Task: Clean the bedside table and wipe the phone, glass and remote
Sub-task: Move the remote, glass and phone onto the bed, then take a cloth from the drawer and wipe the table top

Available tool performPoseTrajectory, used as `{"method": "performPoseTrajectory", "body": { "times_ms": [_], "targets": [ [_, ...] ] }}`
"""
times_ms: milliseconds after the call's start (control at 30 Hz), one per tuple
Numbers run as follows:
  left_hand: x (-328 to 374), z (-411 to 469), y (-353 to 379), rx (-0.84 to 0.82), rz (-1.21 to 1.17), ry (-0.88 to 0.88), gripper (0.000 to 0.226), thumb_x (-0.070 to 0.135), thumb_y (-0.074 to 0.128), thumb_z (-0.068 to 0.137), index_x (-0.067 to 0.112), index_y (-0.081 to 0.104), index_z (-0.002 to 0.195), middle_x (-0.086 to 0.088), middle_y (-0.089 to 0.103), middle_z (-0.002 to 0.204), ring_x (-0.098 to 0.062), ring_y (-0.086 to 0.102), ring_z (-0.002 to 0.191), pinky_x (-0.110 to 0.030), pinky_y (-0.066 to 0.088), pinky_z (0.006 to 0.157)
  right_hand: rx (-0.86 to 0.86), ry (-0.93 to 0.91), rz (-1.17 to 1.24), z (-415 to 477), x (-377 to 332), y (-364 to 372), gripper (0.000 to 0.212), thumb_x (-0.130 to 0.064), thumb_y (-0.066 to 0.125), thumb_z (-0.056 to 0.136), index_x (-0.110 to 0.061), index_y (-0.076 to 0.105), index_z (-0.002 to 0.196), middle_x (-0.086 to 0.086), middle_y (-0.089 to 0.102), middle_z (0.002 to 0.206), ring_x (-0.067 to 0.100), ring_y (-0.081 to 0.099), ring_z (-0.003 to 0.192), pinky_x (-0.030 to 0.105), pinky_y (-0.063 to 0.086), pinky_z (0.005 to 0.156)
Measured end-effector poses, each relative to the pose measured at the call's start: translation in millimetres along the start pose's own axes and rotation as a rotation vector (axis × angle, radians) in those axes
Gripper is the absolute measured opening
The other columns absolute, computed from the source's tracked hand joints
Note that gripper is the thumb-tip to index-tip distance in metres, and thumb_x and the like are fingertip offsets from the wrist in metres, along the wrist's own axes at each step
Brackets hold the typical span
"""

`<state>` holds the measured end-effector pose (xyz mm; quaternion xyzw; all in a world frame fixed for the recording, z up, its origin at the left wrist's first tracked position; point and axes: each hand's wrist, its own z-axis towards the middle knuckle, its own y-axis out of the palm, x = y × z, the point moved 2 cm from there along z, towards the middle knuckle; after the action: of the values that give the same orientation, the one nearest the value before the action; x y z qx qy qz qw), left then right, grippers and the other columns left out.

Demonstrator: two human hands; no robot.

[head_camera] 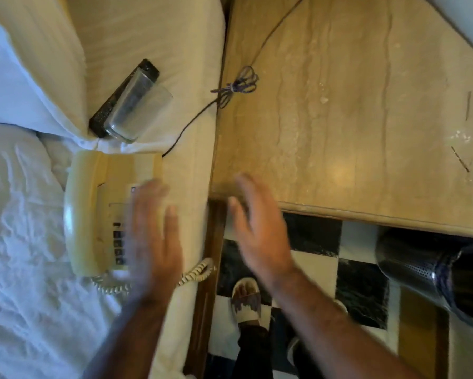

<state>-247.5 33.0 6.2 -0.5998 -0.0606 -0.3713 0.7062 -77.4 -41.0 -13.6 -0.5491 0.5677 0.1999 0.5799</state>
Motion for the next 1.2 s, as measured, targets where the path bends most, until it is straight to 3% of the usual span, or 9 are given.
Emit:
{"method": "performPoseTrajectory", "body": {
  "times_ms": [167,433,533,600,667,767,867,967,1200],
  "targets": [
    [71.6,37.2,108.4,-0.465,0.064,0.062,0.055,0.046,0.043,0.109,0.015,0.043,0.155,-0.006,0.04,0.164,-0.023,0.031,0.156,-0.044,0.032,0.126,0.166,0.044,-0.577,76.4,70.0,-106.7,0.067,-0.047,0.035,0.112,-0.007,0.029,0.165,0.015,0.021,0.176,0.031,0.015,0.165,0.046,0.019,0.133],
    [89.2,106.5,214.2,-0.486,0.38,0.072,0.076,0.058,0.025,0.11,0.006,0.02,0.165,-0.012,0.014,0.175,-0.028,0.009,0.163,-0.05,0.007,0.132,0.091,0.024,-0.921,139.9,123.1,-160.8,0.079,-0.058,0.027,0.111,-0.007,0.013,0.17,0.013,0.007,0.179,0.032,0.003,0.166,0.053,0.008,0.133],
    [82.3,101.9,219.3,-0.441,0.43,0.101,0.077,0.058,0.024,0.109,0.006,0.02,0.165,-0.012,0.014,0.175,-0.028,0.01,0.163,-0.05,0.007,0.132,0.172,-0.053,-0.786,119.0,114.8,-159.8,0.074,-0.052,0.032,0.112,-0.008,0.017,0.169,0.014,0.013,0.178,0.03,0.008,0.166,0.044,0.007,0.134],
    [82.1,101.5,220.3,-0.433,0.433,0.099,0.077,0.058,0.025,0.109,0.006,0.021,0.165,-0.012,0.016,0.175,-0.028,0.012,0.163,-0.051,0.008,0.132,0.148,-0.108,-0.596,85.7,107.5,-155.3,0.06,-0.045,0.038,0.113,-0.011,0.039,0.162,0.014,0.039,0.168,0.027,0.029,0.16,0.031,0.016,0.13],
    [83.9,102.8,219.9,-0.442,0.434,0.098,0.076,0.057,0.025,0.109,0.006,0.02,0.165,-0.012,0.015,0.175,-0.028,0.011,0.163,-0.051,0.009,0.132,0.085,-0.246,-0.431,40.5,103.1,-145.1,0.04,-0.038,0.043,0.112,-0.014,0.068,0.133,0.009,0.07,0.128,0.021,0.061,0.124,0.025,0.042,0.11],
    [84.3,104.0,219.6,-0.427,0.431,0.106,0.075,0.055,0.026,0.109,0.005,0.022,0.165,-0.012,0.017,0.175,-0.028,0.013,0.163,-0.051,0.01,0.132,-0.138,-0.142,-0.322,-14.2,116.5,-122.0,0.041,-0.047,0.047,0.109,-0.022,0.071,0.087,-0.007,0.066,0.076,0.009,0.059,0.069,0.032,0.051,0.064],
    [83.4,103.4,218.9,-0.43,0.442,0.105,0.075,0.055,0.026,0.109,0.005,0.022,0.165,-0.013,0.017,0.175,-0.028,0.013,0.163,-0.051,0.01,0.132,-0.405,0.41,-0.091,-28.8,158.9,-96.7,0.024,-0.051,0.062,0.101,-0.029,0.071,0.107,-0.011,0.071,0.096,0.003,0.067,0.085,0.03,0.056,0.072],
    [83.3,103.7,221.5,-0.417,0.447,0.11,0.075,0.055,0.026,0.109,0.006,0.02,0.165,-0.012,0.015,0.175,-0.028,0.011,0.163,-0.05,0.009,0.132,-0.271,0.848,0.346,-6.9,198.3,-85.9,0.034,-0.039,0.076,0.096,-0.028,0.064,0.125,-0.004,0.071,0.122,0.014,0.068,0.114,0.036,0.057,0.098],
    [78.0,101.9,224.8,-0.381,0.449,0.113,0.074,0.055,0.025,0.109,0.008,0.02,0.166,-0.01,0.014,0.176,-0.026,0.01,0.163,-0.047,0.005,0.132,-0.202,0.92,0.585,45.5,222.9,-71.6,0.028,-0.023,0.064,0.107,-0.012,0.065,0.133,0.011,0.078,0.125,0.024,0.077,0.113,0.04,0.064,0.096]
  ]
}}
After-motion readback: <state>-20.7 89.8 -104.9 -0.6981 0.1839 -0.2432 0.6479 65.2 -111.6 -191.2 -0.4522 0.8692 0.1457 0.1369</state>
